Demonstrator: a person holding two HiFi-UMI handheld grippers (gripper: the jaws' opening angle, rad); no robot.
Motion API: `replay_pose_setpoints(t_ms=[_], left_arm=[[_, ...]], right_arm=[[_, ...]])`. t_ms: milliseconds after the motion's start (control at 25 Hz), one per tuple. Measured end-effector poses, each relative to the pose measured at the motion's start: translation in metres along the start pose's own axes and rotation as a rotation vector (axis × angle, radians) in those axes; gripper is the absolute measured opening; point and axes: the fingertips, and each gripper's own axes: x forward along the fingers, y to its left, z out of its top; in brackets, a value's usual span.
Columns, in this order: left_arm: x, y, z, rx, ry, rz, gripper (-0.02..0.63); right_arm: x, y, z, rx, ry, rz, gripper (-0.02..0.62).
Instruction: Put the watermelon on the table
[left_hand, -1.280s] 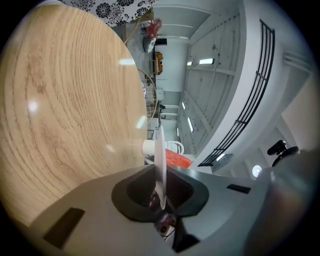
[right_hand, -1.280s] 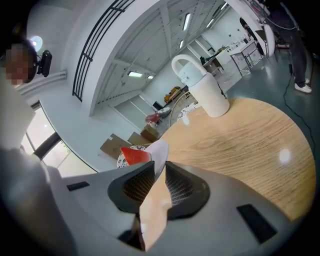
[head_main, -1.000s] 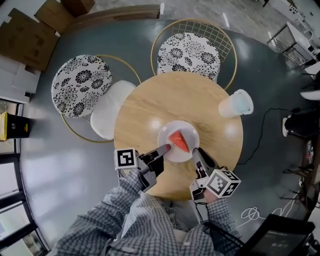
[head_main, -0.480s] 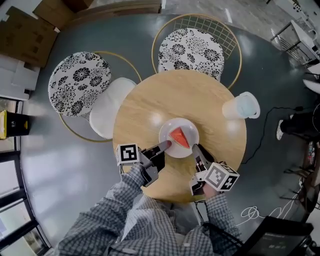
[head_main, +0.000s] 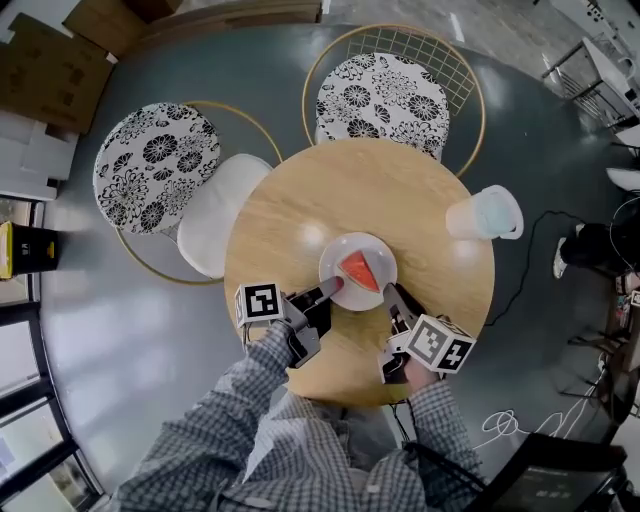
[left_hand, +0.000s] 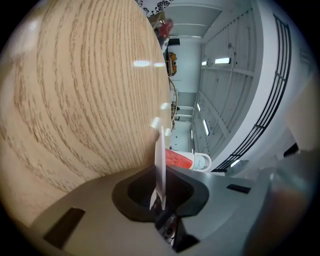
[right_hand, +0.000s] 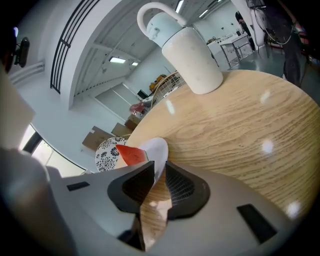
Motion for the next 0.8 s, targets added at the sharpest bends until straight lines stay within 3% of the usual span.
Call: replay_pose_setpoints(t_ms=[240, 480, 600, 800], left_arm=[[0.001, 0.003, 0.003, 0.021, 0.004, 0.021, 0.032], [0.002, 0.004, 0.004, 0.010, 0.009, 0.038, 0.032], [0.002, 0.004, 0.004, 0.009, 0.012, 0.041, 0.032], [0.002, 0.003, 0.005, 0.010, 0.013, 0.042, 0.032]], right_arm=[[0.003, 0.001, 0.000, -0.042, 0.017, -0.017, 0.077], [-0.011, 0.011, -0.003, -0.244, 0.037, -0.017, 0.077], [-0.018, 0.023, -0.010, -0.439, 0.073, -0.019, 0.077], [-0.023, 0.059, -0.036, -0.961, 0.181, -0.001, 0.077]])
